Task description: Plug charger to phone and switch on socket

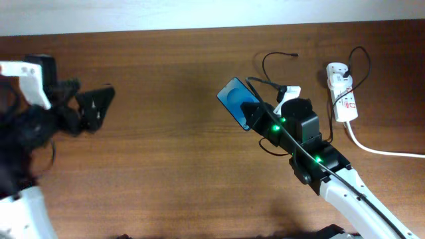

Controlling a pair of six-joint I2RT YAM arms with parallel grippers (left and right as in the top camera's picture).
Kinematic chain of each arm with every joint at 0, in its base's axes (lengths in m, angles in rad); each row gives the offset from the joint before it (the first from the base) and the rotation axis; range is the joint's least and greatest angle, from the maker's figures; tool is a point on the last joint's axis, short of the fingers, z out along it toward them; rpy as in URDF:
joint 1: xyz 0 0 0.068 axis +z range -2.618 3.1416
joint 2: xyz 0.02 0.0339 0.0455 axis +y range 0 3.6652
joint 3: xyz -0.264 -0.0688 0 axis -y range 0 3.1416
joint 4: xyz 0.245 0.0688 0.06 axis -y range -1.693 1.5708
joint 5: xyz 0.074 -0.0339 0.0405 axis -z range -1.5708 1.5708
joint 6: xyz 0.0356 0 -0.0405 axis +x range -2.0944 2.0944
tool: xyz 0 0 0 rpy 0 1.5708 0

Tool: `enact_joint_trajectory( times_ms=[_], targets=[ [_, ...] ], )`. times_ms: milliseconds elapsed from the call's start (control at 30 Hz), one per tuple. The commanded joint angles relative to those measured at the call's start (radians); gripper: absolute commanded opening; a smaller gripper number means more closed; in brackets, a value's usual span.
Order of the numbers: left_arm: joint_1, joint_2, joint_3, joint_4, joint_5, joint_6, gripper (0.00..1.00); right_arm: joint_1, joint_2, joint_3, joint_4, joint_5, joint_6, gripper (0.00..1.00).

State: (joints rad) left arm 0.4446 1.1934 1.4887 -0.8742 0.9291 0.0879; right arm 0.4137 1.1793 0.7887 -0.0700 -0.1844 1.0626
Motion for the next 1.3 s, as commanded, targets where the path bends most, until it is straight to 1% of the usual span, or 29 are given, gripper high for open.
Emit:
enact_joint_trajectory(
  times_ms=[0, 33, 67, 100, 133, 200, 233, 267, 333, 367, 400, 433, 467, 533, 600, 633, 700, 733, 900, 933, 1067, 1233, 1267],
  targets=[
    [-0.035, 0.053, -0.425, 0.383, 0.002, -0.638, 0.99, -0.001, 0.023, 0.016, 0.038, 0.020, -0.007, 0.04],
    [-0.066, 0.087, -0.491, 0.480, 0.040, -0.736, 0.99, -0.001, 0.039, 0.016, 0.053, 0.035, -0.006, 0.04],
    [-0.140, 0.152, -0.539, 0.580, 0.071, -0.882, 0.99, -0.001, 0.066, 0.016, 0.070, 0.064, 0.074, 0.04],
    [-0.204, 0.201, -0.539, 0.593, 0.070, -1.006, 0.99, -0.001, 0.090, 0.016, 0.087, 0.072, 0.171, 0.04],
    [-0.276, 0.253, -0.539, 0.598, 0.074, -1.176, 0.99, -0.001, 0.130, 0.016, 0.131, 0.059, 0.267, 0.04],
    [-0.357, 0.306, -0.539, 0.633, 0.079, -1.306, 0.99, 0.018, 0.195, 0.016, 0.222, 0.031, 0.338, 0.04],
    [-0.406, 0.328, -0.539, 0.657, 0.080, -1.388, 1.00, 0.047, 0.243, 0.016, 0.314, -0.010, 0.384, 0.04],
    [-0.438, 0.333, -0.539, 0.657, 0.069, -1.476, 0.98, 0.069, 0.269, 0.016, 0.383, -0.027, 0.387, 0.04],
    [-0.462, 0.333, -0.539, 0.657, 0.035, -1.539, 0.96, 0.111, 0.281, 0.016, 0.421, -0.034, 0.393, 0.04],
    [-0.466, 0.332, -0.539, 0.658, 0.024, -1.558, 0.95, 0.128, 0.280, 0.016, 0.430, -0.042, 0.395, 0.04],
    [-0.472, 0.333, -0.539, 0.661, 0.021, -1.562, 0.93, 0.144, 0.280, 0.016, 0.434, -0.106, 0.411, 0.04],
    [-0.485, 0.333, -0.539, 0.661, 0.012, -1.562, 0.92, 0.145, 0.280, 0.016, 0.434, -0.193, 0.486, 0.04],
    [-0.495, 0.333, -0.539, 0.661, -0.030, -1.561, 0.91, 0.145, 0.280, 0.016, 0.434, -0.241, 0.595, 0.04],
    [-0.507, 0.333, -0.539, 0.661, -0.071, -1.569, 0.84, 0.150, 0.280, 0.016, 0.428, -0.269, 0.681, 0.04],
    [-0.532, 0.333, -0.539, 0.661, -0.069, -1.581, 0.83, 0.156, 0.281, 0.016, 0.387, -0.275, 0.774, 0.04],
    [-0.542, 0.332, -0.539, 0.661, -0.057, -1.606, 0.79, 0.156, 0.283, 0.016, 0.371, -0.272, 0.776, 0.04],
    [-0.557, 0.332, -0.539, 0.666, -0.016, -1.640, 0.78, 0.156, 0.283, 0.016, 0.335, -0.253, 0.775, 0.04],
    [-0.568, 0.332, -0.539, 0.681, -0.005, -1.643, 0.74, 0.156, 0.283, 0.016, 0.336, -0.252, 0.775, 0.04],
    [-0.587, 0.332, -0.539, 0.690, 0.002, -1.643, 0.36, 0.156, 0.283, 0.016, 0.336, -0.249, 0.775, 0.04],
    [-0.587, 0.332, -0.539, 0.690, 0.002, -1.643, 0.34, 0.156, 0.283, 0.016, 0.336, -0.250, 0.775, 0.04],
    [-0.587, 0.332, -0.539, 0.690, -0.002, -1.643, 0.22, 0.156, 0.283, 0.016, 0.366, -0.249, 0.776, 0.04],
    [-0.587, 0.332, -0.539, 0.690, -0.002, -1.643, 0.22, 0.176, 0.283, 0.016, 0.396, -0.248, 0.776, 0.04],
    [-0.587, 0.332, -0.539, 0.690, -0.008, -1.643, 0.15, 0.178, 0.283, 0.016, 0.397, -0.249, 0.776, 0.04]
  ],
)
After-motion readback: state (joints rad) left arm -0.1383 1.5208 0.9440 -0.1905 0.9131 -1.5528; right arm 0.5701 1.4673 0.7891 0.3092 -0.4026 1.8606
